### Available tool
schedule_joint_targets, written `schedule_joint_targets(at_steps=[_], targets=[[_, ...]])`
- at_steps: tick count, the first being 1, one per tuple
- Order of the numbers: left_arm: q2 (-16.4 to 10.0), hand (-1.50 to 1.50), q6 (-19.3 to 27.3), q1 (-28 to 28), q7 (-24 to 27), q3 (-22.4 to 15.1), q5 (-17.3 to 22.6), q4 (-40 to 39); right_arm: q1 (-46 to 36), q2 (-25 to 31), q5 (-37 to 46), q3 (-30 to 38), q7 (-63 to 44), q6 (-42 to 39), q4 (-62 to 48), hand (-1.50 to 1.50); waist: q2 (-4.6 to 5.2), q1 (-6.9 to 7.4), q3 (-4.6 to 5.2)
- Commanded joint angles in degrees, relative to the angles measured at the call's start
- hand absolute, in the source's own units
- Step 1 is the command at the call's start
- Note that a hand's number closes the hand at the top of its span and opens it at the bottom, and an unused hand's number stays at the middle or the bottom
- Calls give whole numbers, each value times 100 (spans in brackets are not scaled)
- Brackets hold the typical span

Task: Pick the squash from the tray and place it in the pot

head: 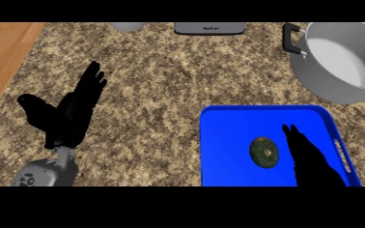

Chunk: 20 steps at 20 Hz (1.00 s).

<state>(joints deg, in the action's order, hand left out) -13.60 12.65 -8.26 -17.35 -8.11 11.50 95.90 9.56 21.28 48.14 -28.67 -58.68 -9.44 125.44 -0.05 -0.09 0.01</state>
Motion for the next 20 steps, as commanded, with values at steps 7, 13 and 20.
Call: schedule_joint_targets(at_steps=[7, 13, 20], targets=[[106, 0, -337, 268, 12, 229, -64, 275, -345, -723, 213, 376, -247, -275, -270, -150, 0, 16, -1], [316, 0, -36, -21, -360, 31, -371, 326, -652, -881, 301, 648, -374, -547, -1146, -150, 4, 23, -2], [383, 0, -376, 62, -180, 252, -344, 173, -612, -1195, 722, 630, 210, -88, -2014, -150, 3, 10, -1]])
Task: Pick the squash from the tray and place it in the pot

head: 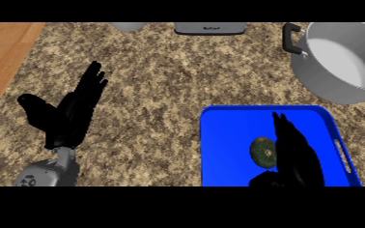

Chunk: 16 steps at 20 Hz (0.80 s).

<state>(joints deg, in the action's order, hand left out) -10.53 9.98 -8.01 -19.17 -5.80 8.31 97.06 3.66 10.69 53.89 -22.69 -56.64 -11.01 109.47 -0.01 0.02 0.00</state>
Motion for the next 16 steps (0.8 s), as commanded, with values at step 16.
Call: schedule_joint_targets(at_steps=[16], targets=[[279, 0, -364, 201, 369, 289, -175, -248, -361, -575, 392, 212, -87, -506, -1430, -150, 0, -1, 1]])
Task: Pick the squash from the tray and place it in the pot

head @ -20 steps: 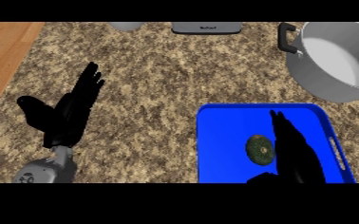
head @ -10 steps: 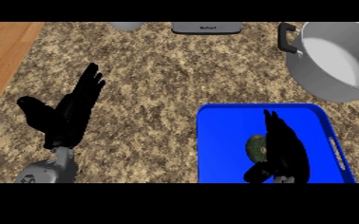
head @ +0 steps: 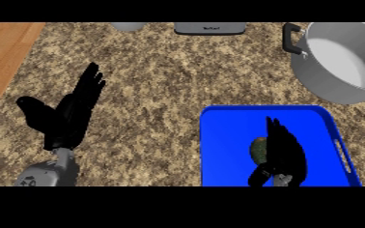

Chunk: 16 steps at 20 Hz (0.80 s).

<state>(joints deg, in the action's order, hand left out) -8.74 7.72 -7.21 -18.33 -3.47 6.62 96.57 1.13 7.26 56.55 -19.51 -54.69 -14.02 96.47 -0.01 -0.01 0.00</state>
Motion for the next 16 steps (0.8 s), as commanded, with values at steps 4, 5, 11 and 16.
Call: schedule_joint_targets(at_steps=[4, 5, 11, 16], targets=[[25, 0, -271, 9, 259, 236, 87, -247, 116, -142, 6, -61, 744, 522, -415, 150, 3, -8, 0], [129, 0, 11, -170, -145, 29, -176, -109, 38, 17, -212, 71, 765, 156, 100, 150, -3, -22, 0], [187, 0, -59, -258, -211, 135, -206, 30, -398, -108, 324, 163, 1310, 933, -1109, 150, 2, 6, -1], [161, 0, -353, -85, -72, 343, -130, -65, -159, 5, 290, 353, 1289, 536, -363, 150, -2, -4, 1]])
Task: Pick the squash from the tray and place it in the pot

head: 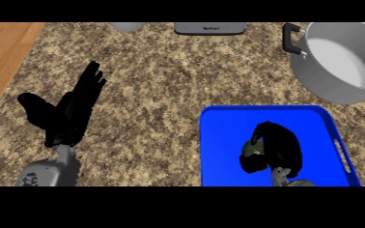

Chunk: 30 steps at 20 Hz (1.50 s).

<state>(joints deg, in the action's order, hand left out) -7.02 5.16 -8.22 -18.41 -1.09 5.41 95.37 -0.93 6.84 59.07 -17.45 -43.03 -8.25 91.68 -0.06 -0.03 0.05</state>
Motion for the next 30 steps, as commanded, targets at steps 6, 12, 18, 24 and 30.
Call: schedule_joint_targets(at_steps=[6, 12, 18, 24, 30], targets=[[66, 0, 68, 77, 37, 43, -53, 57, 85, 1511, -1468, 2619, 875, -245, -198, 150, 29, -111, -17], [120, 0, 49, 147, -37, -57, -63, 194, -253, 2722, -1443, 3881, 1424, 157, -1375, 150, 17, -7, -13], [76, 0, 7, 247, -60, -34, -125, 208, -122, 3149, -1815, 4358, 1798, -13, -461, 150, -6, -37, -2], [59, 0, -62, 278, 39, 20, -96, 138, -120, 3493, -2116, 4816, 2045, -80, 694, 150, -11, -68, 1], [328, 0, 180, -1, 145, -147, -347, -76, -901, 3742, -2577, 4922, 2191, -325, 971, 150, 0, -26, -2]])
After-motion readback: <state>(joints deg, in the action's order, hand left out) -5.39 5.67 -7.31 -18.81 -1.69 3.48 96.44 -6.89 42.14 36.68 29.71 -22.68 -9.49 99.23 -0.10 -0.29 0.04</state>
